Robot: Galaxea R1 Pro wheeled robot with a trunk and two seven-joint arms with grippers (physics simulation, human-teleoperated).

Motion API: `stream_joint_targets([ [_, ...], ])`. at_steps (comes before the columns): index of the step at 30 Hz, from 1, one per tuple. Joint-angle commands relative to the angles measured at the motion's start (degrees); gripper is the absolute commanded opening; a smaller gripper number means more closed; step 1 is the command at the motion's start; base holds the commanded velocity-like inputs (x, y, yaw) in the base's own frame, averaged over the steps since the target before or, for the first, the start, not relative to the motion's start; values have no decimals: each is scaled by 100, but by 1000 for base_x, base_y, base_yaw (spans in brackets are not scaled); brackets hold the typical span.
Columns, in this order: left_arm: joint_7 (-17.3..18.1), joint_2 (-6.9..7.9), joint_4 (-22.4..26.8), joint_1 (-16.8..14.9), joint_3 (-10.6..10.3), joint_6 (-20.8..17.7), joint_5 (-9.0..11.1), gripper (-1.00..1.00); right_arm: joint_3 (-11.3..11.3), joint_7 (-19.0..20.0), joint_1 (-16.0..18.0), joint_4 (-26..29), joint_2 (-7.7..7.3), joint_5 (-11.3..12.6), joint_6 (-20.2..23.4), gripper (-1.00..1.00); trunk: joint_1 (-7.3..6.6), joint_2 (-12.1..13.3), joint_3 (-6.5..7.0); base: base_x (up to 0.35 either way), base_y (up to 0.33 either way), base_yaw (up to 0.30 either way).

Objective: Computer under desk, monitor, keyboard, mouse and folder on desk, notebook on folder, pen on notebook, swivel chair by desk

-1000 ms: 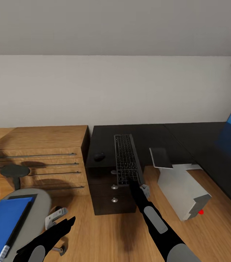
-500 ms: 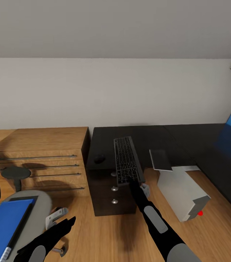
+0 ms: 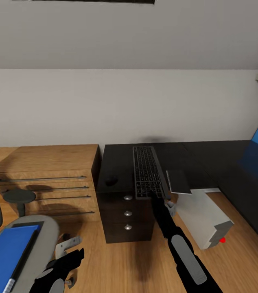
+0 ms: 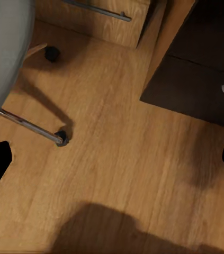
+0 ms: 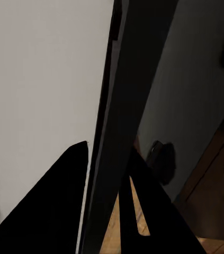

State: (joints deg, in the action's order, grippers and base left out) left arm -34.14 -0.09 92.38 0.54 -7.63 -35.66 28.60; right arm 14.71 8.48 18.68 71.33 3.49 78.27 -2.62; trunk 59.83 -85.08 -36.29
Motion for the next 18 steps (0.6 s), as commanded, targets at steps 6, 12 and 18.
stream_joint_targets([
  [6,-187,-8,8,-1,-84,4,33,100,7,-142,-328,724,-108,69,-23,-100,-132,240,104,-146,-127,0],
  [12,-204,-3,8,-1,-188,6,24,100,10,-134,-339,765,-264,83,-2,-100,-264,481,212,-243,-210,0],
  [18,-201,-2,8,-1,-194,14,23,100,14,-128,-342,782,-404,99,-3,-100,-396,721,320,-248,-216,0],
])
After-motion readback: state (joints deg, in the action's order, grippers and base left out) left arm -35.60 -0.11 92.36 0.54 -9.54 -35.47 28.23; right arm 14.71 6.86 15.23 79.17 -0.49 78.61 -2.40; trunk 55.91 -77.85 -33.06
